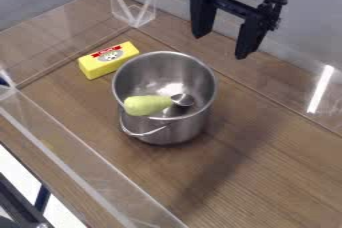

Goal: Remove the green spoon from inside the silver pot and place it on the table

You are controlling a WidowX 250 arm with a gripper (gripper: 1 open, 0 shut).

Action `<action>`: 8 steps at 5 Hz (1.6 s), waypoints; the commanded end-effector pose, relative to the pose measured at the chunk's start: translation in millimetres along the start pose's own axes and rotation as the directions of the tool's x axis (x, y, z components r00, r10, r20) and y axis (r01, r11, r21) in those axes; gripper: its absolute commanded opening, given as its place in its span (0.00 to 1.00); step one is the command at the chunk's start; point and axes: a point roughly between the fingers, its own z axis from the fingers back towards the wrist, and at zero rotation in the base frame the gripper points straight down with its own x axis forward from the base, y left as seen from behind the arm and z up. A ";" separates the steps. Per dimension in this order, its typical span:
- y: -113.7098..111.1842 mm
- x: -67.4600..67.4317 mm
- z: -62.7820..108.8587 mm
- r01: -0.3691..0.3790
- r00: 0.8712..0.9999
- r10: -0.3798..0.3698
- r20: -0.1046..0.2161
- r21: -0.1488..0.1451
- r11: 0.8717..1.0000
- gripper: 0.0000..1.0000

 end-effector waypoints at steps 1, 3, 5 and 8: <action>4.5 -3.9 -7.1 0.010 1.000 -0.010 -0.011 0.010 1.000 1.00; 15.5 -10.5 -23.9 0.034 0.999 -0.033 -0.025 0.033 0.999 1.00; 24.6 -13.9 -45.3 0.043 0.998 -0.041 -0.041 0.041 0.998 1.00; 28.8 -14.9 -85.6 0.053 0.995 -0.050 -0.091 0.034 0.998 1.00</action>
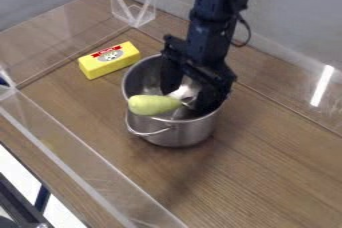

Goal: Remove the green spoon from inside the silver pot and place it on the table

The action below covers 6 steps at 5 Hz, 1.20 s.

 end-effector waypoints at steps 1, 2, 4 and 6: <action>7.1 1.8 -4.9 -0.016 1.000 0.016 0.005 0.004 1.000 0.00; 7.7 1.9 -9.0 -0.014 1.000 0.014 0.004 0.005 1.000 0.00; 8.5 0.3 -10.4 -0.004 1.000 0.004 0.009 0.010 1.000 0.00; 9.2 -1.2 -11.7 0.005 1.000 -0.005 0.015 0.015 1.000 0.00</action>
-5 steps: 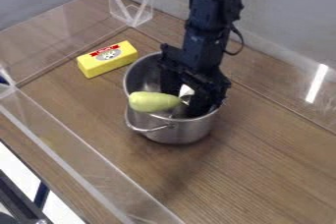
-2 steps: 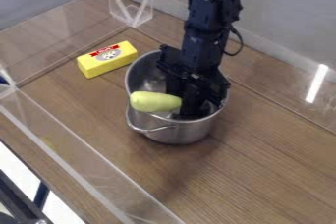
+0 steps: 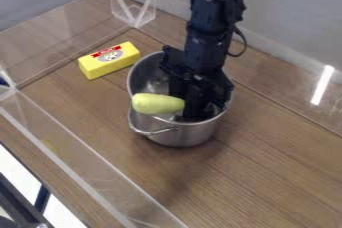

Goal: Remove the green spoon from inside the silver pot and place it on the table

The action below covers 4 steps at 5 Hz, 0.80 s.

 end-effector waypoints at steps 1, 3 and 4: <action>6.7 -4.0 -3.8 0.002 1.000 -0.002 -0.003 0.018 1.000 0.00; 7.1 -5.7 -4.5 0.013 1.000 -0.013 0.003 0.025 1.000 0.00; 7.3 -6.6 -5.0 0.019 1.000 -0.019 0.005 0.028 0.999 0.00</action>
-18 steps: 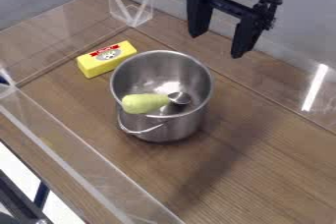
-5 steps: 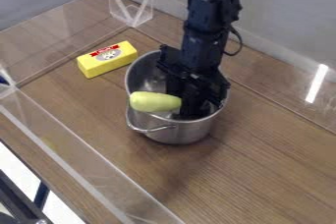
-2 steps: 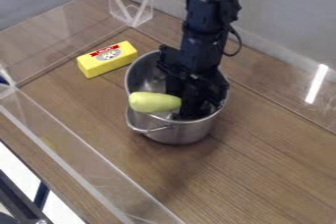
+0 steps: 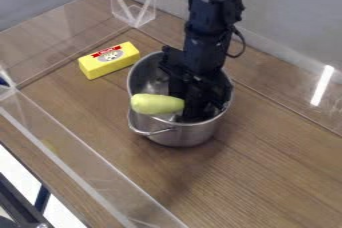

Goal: Remove the green spoon from inside the silver pot and place it on the table

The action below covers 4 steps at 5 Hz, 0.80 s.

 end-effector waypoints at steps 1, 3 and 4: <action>6.4 -6.6 -5.0 0.007 1.000 -0.007 -0.015 0.021 1.000 0.00; 7.8 -9.8 -3.7 0.015 1.000 -0.015 -0.005 0.030 0.999 0.00; 9.5 -12.9 -2.0 0.015 1.000 -0.015 0.004 0.037 0.999 0.00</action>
